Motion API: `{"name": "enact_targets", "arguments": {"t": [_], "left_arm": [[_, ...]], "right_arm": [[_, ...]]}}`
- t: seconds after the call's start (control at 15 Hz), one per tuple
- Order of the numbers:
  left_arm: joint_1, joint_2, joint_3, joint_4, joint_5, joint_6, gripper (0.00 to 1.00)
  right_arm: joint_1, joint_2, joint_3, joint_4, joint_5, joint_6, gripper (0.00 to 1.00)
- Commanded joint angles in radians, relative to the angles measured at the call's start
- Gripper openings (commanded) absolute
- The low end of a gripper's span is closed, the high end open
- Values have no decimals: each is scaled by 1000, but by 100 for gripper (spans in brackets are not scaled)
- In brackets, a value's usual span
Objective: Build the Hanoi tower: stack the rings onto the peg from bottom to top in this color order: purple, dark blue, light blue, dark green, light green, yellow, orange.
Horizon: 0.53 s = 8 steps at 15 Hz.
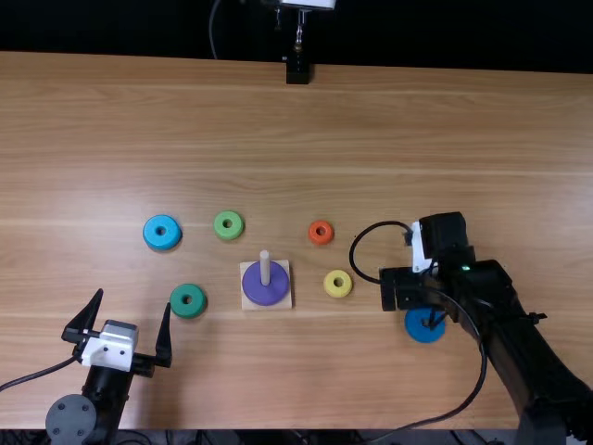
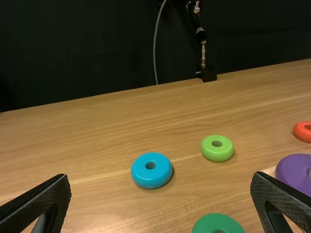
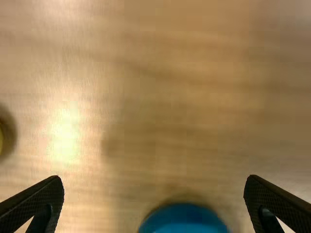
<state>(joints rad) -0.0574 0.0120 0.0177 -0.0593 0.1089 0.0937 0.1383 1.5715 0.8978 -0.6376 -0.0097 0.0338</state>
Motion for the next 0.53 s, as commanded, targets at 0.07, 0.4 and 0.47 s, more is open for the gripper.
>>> {"name": "enact_targets", "arguments": {"t": [0.07,0.4,0.47], "left_arm": [[1,-12,-18,-11,18,8,100],[1,-12,-18,-11,18,8,100],[1,-12,-18,-11,18,8,100]], "right_arm": [[-45,-16,-50,-4,-14,10,100],[-74,-16,-71,-6,-14,5,100],[-74,-16,-83,-8,-14,5,100]]}}
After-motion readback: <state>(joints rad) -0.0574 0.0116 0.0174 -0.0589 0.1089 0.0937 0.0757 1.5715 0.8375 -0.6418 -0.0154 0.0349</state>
